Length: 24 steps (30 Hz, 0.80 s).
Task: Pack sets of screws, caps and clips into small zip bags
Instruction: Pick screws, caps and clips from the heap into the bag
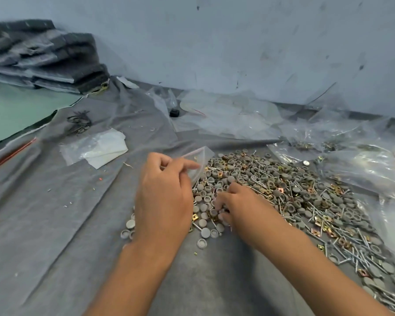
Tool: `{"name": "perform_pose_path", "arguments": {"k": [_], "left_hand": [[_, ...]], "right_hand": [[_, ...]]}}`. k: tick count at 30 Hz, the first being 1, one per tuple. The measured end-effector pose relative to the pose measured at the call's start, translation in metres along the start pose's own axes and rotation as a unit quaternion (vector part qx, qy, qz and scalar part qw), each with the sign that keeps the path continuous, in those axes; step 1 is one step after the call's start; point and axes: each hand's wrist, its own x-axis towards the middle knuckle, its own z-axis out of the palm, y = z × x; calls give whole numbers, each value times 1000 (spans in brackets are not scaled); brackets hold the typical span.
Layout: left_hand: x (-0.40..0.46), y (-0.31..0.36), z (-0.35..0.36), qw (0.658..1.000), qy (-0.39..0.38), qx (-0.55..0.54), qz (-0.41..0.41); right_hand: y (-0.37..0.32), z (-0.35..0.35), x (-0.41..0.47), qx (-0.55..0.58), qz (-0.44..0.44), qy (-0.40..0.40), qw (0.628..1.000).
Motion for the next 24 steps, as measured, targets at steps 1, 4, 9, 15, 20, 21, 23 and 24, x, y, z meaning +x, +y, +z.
{"name": "perform_pose_path", "arguments": {"k": [1, 4, 9, 15, 20, 21, 23, 24], "left_hand": [[-1, 0, 1, 1000, -20, 4, -4], [-6, -1, 6, 996, -91, 16, -3], [-14, 1, 12, 985, -164, 40, 26], [-25, 3, 20, 979, -190, 59, 47], [-31, 6, 27, 976, -191, 83, 63], [-34, 8, 29, 975, -193, 87, 72], [-39, 13, 32, 972, -196, 89, 93], [-41, 15, 33, 971, -199, 91, 101]], "right_hand": [[0, -1, -2, 1, -2, -5, 1000], [2, -3, -15, 5, -45, 34, 998], [17, -6, -42, 114, -1, 67, 991], [26, -15, -69, 377, 81, 120, 915], [15, -24, -75, 475, 19, 171, 863], [11, -24, -75, 438, -11, 193, 878], [5, -20, -74, 318, -69, 247, 913], [3, -18, -72, 255, -91, 267, 925]]}}
